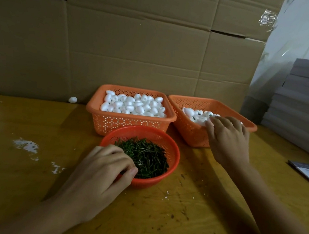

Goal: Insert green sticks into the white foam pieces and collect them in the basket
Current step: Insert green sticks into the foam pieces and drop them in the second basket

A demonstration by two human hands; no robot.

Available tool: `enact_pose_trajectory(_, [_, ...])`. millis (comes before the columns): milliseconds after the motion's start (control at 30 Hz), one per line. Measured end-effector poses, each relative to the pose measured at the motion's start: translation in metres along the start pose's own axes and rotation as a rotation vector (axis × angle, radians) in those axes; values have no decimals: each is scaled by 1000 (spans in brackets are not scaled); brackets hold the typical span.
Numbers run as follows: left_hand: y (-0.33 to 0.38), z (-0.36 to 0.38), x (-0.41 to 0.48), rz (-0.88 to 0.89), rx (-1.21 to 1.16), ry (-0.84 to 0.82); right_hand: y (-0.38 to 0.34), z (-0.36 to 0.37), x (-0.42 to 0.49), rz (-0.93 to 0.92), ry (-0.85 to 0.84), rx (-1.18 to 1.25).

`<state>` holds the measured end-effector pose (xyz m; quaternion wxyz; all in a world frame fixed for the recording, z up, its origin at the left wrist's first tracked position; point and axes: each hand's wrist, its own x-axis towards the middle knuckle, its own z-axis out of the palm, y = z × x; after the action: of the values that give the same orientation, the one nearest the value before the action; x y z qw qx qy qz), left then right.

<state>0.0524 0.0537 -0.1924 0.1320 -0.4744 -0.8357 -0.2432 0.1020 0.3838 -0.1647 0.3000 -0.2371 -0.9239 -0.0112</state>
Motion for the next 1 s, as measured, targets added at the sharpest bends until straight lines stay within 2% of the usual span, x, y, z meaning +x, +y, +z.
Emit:
enact_pose_trajectory(133, [-6, 5, -1, 7, -5, 34, -7, -2, -2, -41, 40, 75])
enact_pose_trajectory(267, [-8, 8, -1, 38, -30, 68, -46, -24, -13, -289, 138, 314])
enact_pose_trajectory(367, [-7, 9, -1, 44, -61, 99, -80, -36, -36, -573, 52, 413])
enact_pose_trajectory(467, [-7, 9, 0, 47, -117, 128, -103, -36, -58, -716, -105, 346])
enact_pose_trajectory(767, [-9, 11, 1, -17, -300, 275, -105, -30, -61, -617, -175, 491])
enact_pose_trajectory(1000, [-8, 9, 2, -1, -270, 240, -103, -21, -60, -502, -217, 589])
